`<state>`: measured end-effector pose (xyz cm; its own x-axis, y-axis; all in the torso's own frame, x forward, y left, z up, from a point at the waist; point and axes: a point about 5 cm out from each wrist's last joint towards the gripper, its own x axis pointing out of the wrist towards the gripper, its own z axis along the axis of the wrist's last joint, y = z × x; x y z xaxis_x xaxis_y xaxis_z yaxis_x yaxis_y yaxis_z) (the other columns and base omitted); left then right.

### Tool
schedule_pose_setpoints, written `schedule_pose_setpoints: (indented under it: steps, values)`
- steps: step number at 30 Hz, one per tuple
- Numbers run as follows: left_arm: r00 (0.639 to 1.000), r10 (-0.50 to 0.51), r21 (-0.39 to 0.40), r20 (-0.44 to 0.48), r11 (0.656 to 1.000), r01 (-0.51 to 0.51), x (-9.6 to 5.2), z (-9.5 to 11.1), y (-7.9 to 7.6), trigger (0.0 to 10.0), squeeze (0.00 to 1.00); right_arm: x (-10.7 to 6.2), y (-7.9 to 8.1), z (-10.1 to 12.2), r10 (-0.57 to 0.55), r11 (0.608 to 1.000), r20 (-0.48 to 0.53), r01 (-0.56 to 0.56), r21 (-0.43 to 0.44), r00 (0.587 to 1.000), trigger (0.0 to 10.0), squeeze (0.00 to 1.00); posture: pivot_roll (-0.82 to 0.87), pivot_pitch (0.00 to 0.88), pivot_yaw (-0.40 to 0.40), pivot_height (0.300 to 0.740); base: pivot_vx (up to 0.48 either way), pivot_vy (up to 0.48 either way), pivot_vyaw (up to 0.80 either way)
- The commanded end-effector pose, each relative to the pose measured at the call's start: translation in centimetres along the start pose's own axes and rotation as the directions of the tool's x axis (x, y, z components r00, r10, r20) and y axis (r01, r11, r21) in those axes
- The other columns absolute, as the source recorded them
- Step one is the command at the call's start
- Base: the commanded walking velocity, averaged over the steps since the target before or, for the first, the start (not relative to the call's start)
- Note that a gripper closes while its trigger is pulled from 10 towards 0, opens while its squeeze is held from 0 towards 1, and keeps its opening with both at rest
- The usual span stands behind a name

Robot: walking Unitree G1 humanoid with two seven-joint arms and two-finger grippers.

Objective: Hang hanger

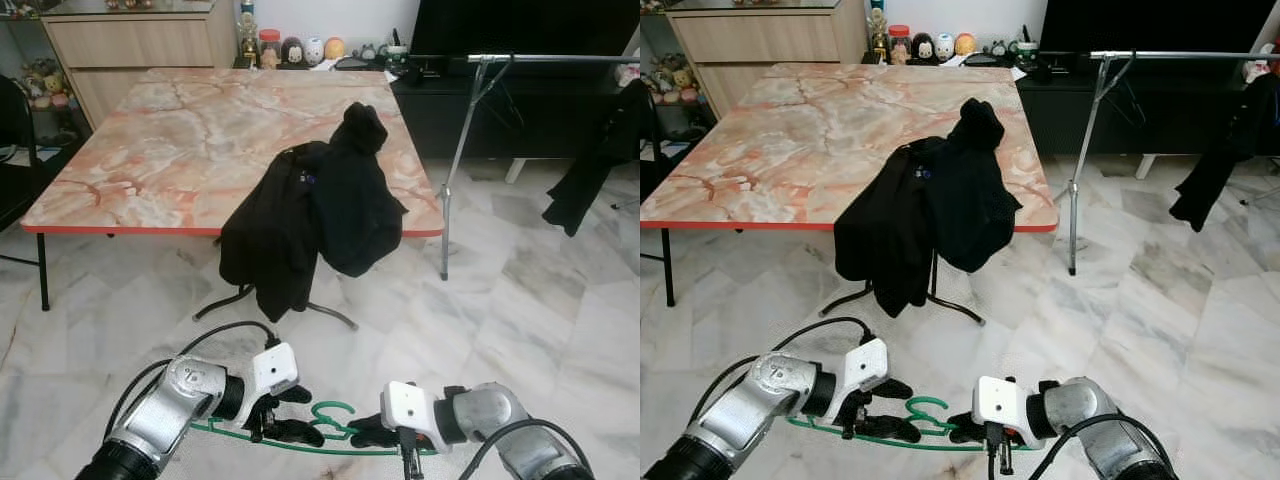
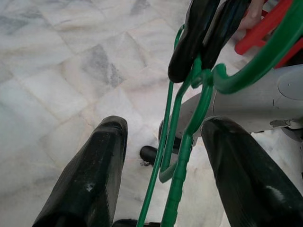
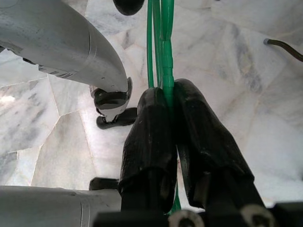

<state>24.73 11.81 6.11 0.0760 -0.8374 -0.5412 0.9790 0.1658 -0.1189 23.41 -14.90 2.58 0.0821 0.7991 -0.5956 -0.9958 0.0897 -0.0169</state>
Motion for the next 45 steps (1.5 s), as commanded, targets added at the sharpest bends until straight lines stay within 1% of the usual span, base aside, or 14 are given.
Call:
schedule_pose_setpoints:
  steps: [1, 2, 3, 4, 5, 12, 17, 29, 30, 45]
  values:
    - [1.0, -0.009, 0.018, -0.01, 1.0, 0.009, 0.01, 0.11, 0.17, 9.8, 0.0, -0.5, -0.43, 0.51, -0.028, 0.999, 0.023, 0.028, -0.02, 0.999, 0.0, 0.0, 0.02, 0.0, -0.045, 0.74, 0.0, 0.0, 0.0]
    - [1.0, -0.012, 0.016, -0.009, 1.0, 0.012, 0.02, 0.11, 0.15, 5.0, 0.0, -0.5, -0.43, 0.53, -0.027, 0.999, 0.024, 0.028, -0.021, 0.999, 0.0, 0.0, 0.02, 0.0, -0.046, 0.74, 0.0, 0.0, 0.0]
    - [1.0, -0.016, 0.014, -0.009, 1.0, 0.016, 0.03, 0.12, 0.14, 5.0, 0.0, -0.5, -0.42, 0.55, -0.027, 0.999, 0.025, 0.027, -0.022, 0.999, 0.0, 0.0, 0.02, 0.0, -0.046, 0.74, 0.0, 0.0, 0.0]
    - [1.0, -0.016, 0.014, -0.009, 1.0, 0.016, 0.02, 0.13, 0.14, 0.4, 0.0, -0.49, -0.4, 0.57, -0.025, 0.999, 0.026, 0.026, -0.023, 0.999, 0.0, 0.0, 0.02, 0.0, -0.046, 0.74, 0.0, 0.0, 0.0]
    - [1.0, -0.013, 0.017, -0.008, 1.0, 0.013, -0.04, 0.17, 0.16, 0.0, 0.0, -0.47, -0.37, 0.59, -0.024, 0.999, 0.027, 0.025, -0.023, 0.999, 0.0, 0.0, 0.02, 0.0, -0.046, 0.74, 0.0, 0.0, 0.0]
    - [1.0, -0.01, 0.018, 0.015, 1.0, 0.01, -0.04, 0.64, 0.29, 0.0, 0.0, -0.24, -0.18, 0.66, -0.018, 1.0, 0.032, 0.019, -0.023, 0.999, 0.0, 0.0, 0.02, 0.0, -0.047, 0.74, 0.0, 0.0, 0.0]
    - [1.0, -0.028, 0.034, 0.003, 0.999, 0.028, -0.03, 0.73, 0.18, 0.0, 0.0, -0.18, -0.05, 0.69, -0.01, 1.0, 0.031, 0.011, -0.027, 0.999, 0.0, 0.0, 0.02, 0.0, -0.048, 0.74, 0.0, 0.0, 0.0]
    - [0.999, -0.031, 0.035, -0.005, 0.999, 0.031, -0.19, 0.45, 0.1, 0.0, 0.0, -0.14, -0.2, 0.53, -0.023, 0.999, 0.019, 0.024, -0.035, 1.0, 0.0, 0.0, 0.02, 0.0, -0.045, 0.74, 0.0, 0.0, 0.0]
    - [0.999, -0.032, 0.035, -0.004, 0.999, 0.032, -0.24, 0.43, 0.09, 0.0, 0.0, -0.04, -0.19, 0.46, -0.025, 0.999, 0.013, 0.025, -0.04, 1.0, 3.1, 0.0, 0.02, 0.0, -0.045, 0.74, 0.0, 0.0, 0.0]
    - [0.999, -0.032, 0.035, -0.004, 0.999, 0.032, -0.25, 0.43, 0.09, 0.0, 0.0, -0.02, -0.17, 0.44, -0.024, 0.999, 0.012, 0.024, -0.041, 1.0, 3.1, 0.0, 0.02, 0.0, -0.045, 0.74, 0.0, 0.0, 0.0]
